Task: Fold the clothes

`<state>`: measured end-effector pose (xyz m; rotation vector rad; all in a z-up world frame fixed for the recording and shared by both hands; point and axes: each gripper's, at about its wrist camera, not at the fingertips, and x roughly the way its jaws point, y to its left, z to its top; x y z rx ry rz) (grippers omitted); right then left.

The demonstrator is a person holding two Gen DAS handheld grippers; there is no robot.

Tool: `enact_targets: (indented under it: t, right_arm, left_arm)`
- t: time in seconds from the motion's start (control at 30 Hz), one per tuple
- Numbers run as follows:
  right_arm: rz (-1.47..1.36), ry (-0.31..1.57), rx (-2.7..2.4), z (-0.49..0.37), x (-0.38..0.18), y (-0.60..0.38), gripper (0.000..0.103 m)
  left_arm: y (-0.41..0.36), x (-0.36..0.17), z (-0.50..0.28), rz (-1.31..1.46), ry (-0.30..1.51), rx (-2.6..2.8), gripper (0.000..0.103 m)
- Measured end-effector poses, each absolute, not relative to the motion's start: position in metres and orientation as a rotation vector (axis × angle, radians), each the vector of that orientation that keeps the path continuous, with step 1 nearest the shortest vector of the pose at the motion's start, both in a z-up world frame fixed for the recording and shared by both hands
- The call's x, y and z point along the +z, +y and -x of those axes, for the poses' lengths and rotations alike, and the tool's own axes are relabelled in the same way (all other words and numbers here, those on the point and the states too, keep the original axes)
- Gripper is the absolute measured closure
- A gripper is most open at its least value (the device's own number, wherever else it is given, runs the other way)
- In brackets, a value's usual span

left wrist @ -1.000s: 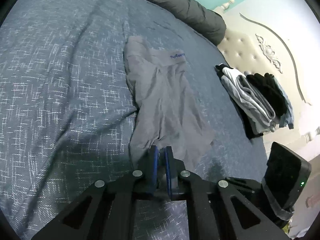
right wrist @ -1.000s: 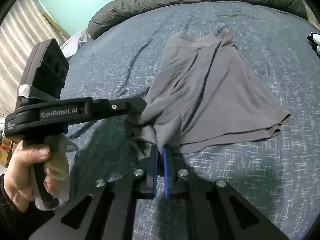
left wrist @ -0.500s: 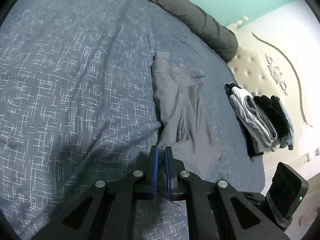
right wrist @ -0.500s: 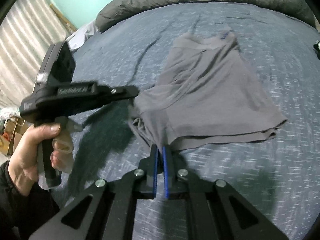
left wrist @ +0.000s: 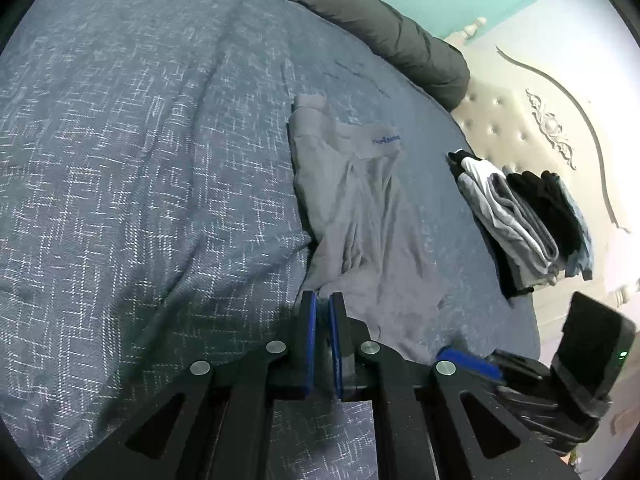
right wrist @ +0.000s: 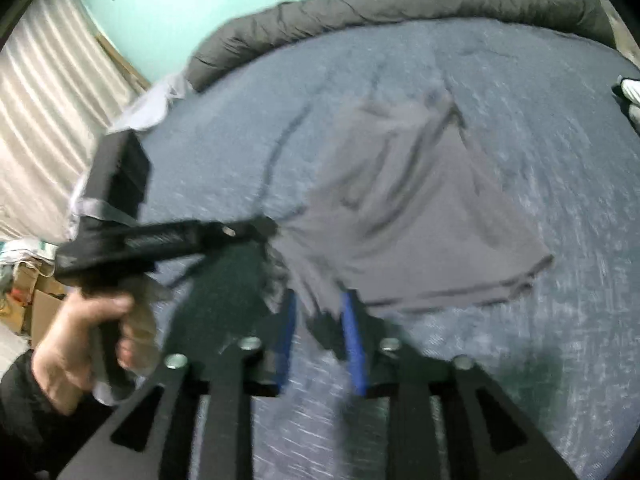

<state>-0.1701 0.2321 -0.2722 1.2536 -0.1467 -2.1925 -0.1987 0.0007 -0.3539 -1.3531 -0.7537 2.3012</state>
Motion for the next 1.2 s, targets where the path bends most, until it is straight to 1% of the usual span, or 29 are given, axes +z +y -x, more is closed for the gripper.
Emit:
enact_targets:
  t: [0.17, 0.37, 0.43, 0.5, 0.6, 0.67, 0.9, 1.03, 1.07, 1.13, 1.2]
  right_arm:
    - [-1.262, -0.117, -2.163, 0.174, -0.285, 0.209, 0.068]
    - [-1.242, -0.014, -2.169, 0.169, -0.297, 0.188, 0.069]
    - [-1.229, 0.021, -2.168, 0.164, -0.298, 0.185, 0.073]
    - [-1.242, 0.044, -2.187, 0.166, -0.302, 0.183, 0.087]
    - [-1.274, 0.056, -2.197, 0.17, -0.311, 0.185, 0.1]
    - [-1.279, 0.056, -2.195, 0.168, -0.311, 0.187, 0.1]
    - [-1.249, -0.043, -2.143, 0.16, -0.287, 0.213, 0.101]
    - [-1.316, -0.046, -2.084, 0.162, -0.3, 0.213, 0.101]
    - [-1.321, -0.05, -2.091, 0.162, -0.3, 0.213, 0.099]
    - [-1.329, -0.061, -2.109, 0.162, -0.3, 0.214, 0.098]
    - [-1.323, -0.085, -2.133, 0.163, -0.297, 0.22, 0.089]
  left_arm:
    - [0.0, -0.352, 0.198, 1.345, -0.755, 2.291, 0.096]
    - [0.002, -0.349, 0.197, 1.338, -0.751, 2.283, 0.096]
    - [0.002, -0.348, 0.197, 1.338, -0.745, 2.284, 0.096]
    - [0.002, -0.347, 0.196, 1.334, -0.742, 2.284, 0.096]
    - [0.002, -0.346, 0.196, 1.332, -0.742, 2.291, 0.096]
    - [0.001, -0.346, 0.197, 1.332, -0.744, 2.296, 0.096]
    - [-0.004, -0.348, 0.197, 1.336, -0.774, 2.29, 0.096]
    - [0.0, -0.347, 0.198, 1.338, -0.753, 2.277, 0.096]
    - [0.001, -0.347, 0.198, 1.341, -0.747, 2.274, 0.096]
    - [0.001, -0.348, 0.197, 1.349, -0.734, 2.274, 0.096]
    - [0.0, -0.347, 0.197, 1.356, -0.732, 2.277, 0.096]
